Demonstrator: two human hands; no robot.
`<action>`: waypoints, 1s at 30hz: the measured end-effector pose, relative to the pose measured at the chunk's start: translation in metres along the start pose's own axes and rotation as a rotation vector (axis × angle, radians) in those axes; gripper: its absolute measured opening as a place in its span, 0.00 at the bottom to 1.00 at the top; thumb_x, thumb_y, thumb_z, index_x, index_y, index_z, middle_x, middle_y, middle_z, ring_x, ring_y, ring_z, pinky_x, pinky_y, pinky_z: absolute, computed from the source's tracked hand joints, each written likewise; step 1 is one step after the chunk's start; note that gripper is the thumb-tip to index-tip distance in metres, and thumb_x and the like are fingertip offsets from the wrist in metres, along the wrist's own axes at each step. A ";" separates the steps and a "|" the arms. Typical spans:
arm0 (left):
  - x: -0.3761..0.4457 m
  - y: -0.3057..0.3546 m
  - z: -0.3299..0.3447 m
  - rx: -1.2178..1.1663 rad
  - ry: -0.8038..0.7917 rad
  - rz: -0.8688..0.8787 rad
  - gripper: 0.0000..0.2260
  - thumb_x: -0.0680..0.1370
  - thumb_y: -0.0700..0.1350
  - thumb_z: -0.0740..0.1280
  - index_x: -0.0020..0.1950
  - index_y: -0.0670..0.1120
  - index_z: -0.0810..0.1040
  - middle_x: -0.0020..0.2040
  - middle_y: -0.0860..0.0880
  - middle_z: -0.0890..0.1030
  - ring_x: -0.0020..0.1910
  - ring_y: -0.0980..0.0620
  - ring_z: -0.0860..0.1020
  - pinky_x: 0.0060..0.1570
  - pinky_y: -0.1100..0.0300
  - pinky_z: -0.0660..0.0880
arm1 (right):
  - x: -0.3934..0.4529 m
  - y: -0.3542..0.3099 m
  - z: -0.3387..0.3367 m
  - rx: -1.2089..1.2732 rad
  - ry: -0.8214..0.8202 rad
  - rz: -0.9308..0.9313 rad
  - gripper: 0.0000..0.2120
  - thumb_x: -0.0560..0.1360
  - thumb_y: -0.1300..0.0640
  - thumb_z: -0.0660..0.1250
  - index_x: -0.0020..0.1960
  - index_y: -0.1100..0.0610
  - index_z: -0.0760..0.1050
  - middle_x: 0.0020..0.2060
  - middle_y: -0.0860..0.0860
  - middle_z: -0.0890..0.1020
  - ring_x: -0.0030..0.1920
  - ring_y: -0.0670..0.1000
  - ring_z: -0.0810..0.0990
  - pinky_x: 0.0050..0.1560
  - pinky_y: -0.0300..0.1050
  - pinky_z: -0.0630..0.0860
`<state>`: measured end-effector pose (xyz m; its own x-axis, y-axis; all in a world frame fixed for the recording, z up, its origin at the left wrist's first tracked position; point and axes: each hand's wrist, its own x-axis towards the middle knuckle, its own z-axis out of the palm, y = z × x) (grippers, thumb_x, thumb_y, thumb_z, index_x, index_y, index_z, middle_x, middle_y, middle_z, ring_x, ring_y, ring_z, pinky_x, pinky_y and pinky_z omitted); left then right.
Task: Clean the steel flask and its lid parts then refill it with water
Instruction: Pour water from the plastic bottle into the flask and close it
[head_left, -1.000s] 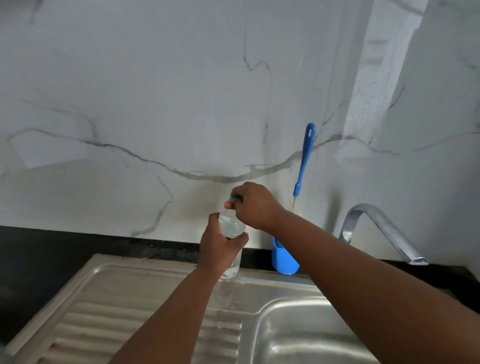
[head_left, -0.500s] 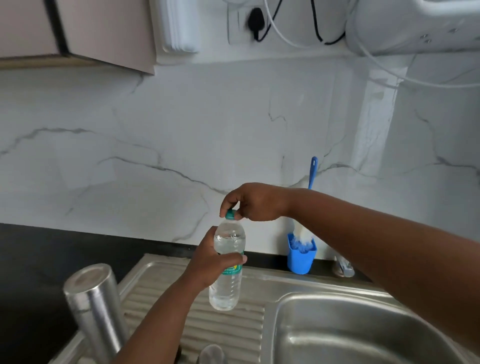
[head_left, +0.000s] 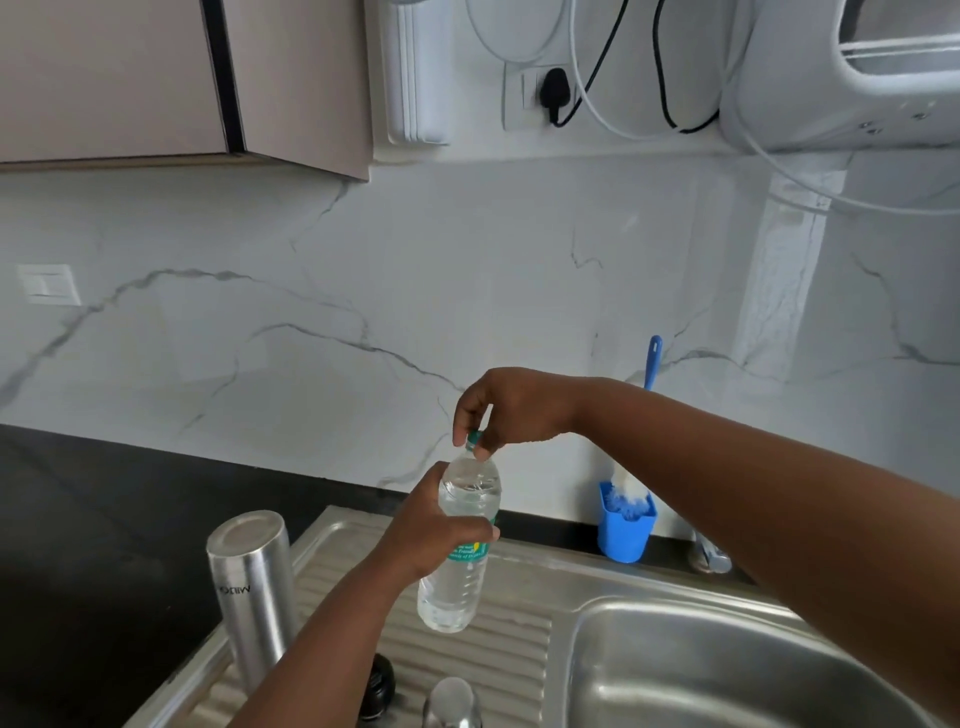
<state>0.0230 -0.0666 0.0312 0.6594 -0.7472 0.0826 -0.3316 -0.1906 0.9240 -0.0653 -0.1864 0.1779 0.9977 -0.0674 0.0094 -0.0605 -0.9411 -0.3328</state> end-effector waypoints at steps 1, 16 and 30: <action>0.000 -0.002 0.000 -0.002 0.000 -0.008 0.28 0.57 0.51 0.76 0.56 0.56 0.73 0.50 0.54 0.81 0.50 0.53 0.80 0.54 0.51 0.79 | 0.001 0.002 0.000 0.000 0.005 0.003 0.12 0.71 0.64 0.73 0.54 0.57 0.81 0.49 0.49 0.82 0.43 0.43 0.78 0.45 0.32 0.73; -0.001 -0.061 -0.003 -0.077 0.315 0.029 0.26 0.60 0.50 0.77 0.54 0.57 0.72 0.48 0.55 0.81 0.48 0.56 0.80 0.48 0.59 0.76 | 0.026 0.090 0.184 0.264 0.059 0.313 0.07 0.66 0.57 0.77 0.42 0.55 0.82 0.39 0.47 0.82 0.40 0.45 0.78 0.36 0.31 0.69; 0.014 -0.104 0.001 0.034 0.348 -0.041 0.29 0.64 0.49 0.82 0.58 0.55 0.70 0.49 0.57 0.79 0.45 0.67 0.78 0.39 0.74 0.73 | 0.053 0.114 0.292 0.287 0.034 0.361 0.09 0.66 0.49 0.75 0.38 0.46 0.75 0.43 0.47 0.83 0.46 0.49 0.80 0.47 0.43 0.76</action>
<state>0.0661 -0.0583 -0.0641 0.8612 -0.4780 0.1728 -0.3179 -0.2414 0.9169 -0.0098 -0.2008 -0.1353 0.9123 -0.3899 -0.1255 -0.3883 -0.7259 -0.5677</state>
